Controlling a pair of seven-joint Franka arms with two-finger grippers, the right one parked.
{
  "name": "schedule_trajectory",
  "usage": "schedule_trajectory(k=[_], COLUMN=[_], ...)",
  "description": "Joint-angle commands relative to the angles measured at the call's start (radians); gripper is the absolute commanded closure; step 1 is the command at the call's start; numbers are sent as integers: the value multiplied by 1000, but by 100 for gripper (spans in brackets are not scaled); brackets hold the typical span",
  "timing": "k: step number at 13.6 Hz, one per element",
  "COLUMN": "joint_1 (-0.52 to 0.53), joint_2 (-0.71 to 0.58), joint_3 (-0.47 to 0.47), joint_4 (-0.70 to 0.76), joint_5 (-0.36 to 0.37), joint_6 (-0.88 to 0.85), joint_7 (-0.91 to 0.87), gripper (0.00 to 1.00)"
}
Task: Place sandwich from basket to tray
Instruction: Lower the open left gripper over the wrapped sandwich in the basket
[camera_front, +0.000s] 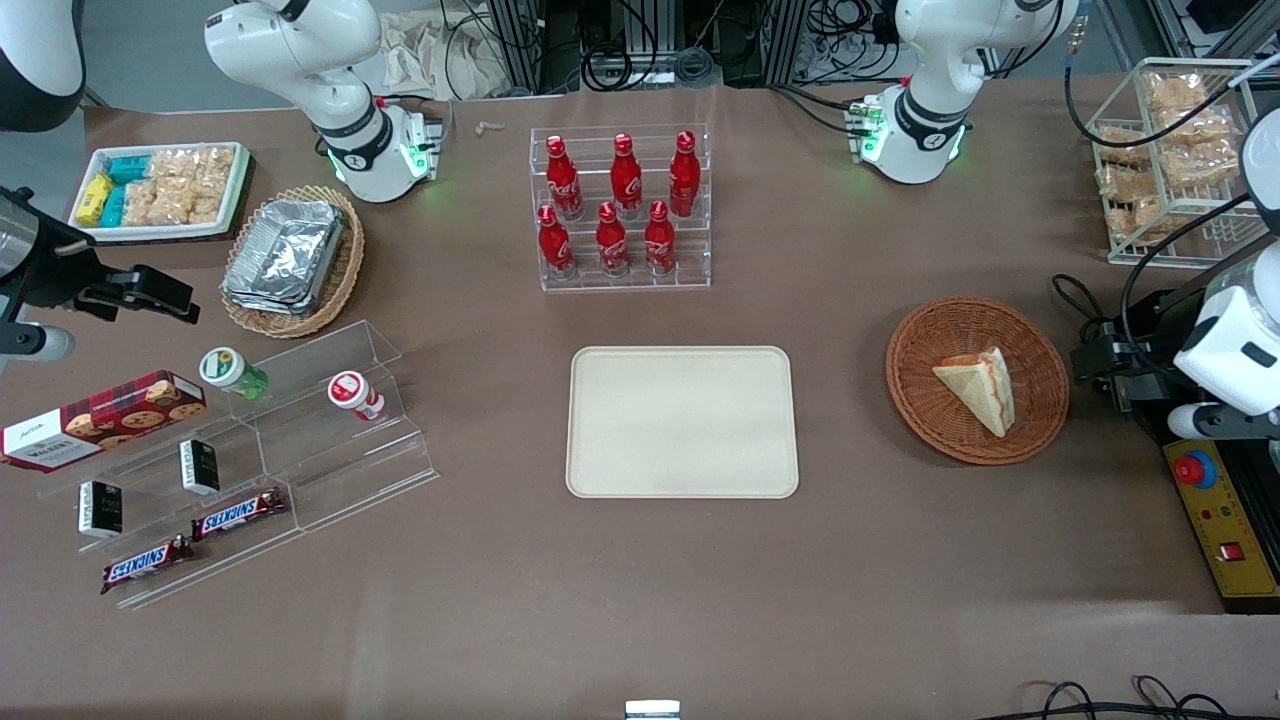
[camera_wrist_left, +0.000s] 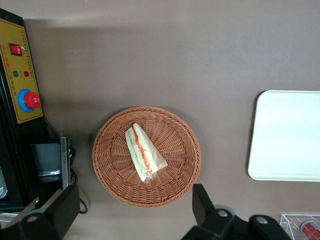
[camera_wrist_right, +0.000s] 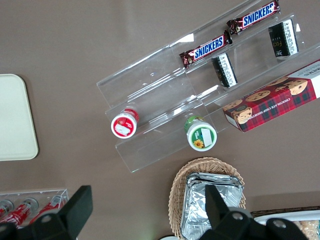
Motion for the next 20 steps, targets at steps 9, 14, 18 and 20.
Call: schedule_trajectory(k=[9, 14, 18, 20], joint_1=[-6, -12, -13, -13], joint_2=[-182, -193, -198, -198], joint_3=[1, -2, -2, -2], joint_4=[-411, -568, -746, -812], joint_5=[15, 18, 63, 83], joint_6=[187, 279, 461, 526], joint_7=[-153, -279, -378, -427], gripper=[0, 0, 0, 0])
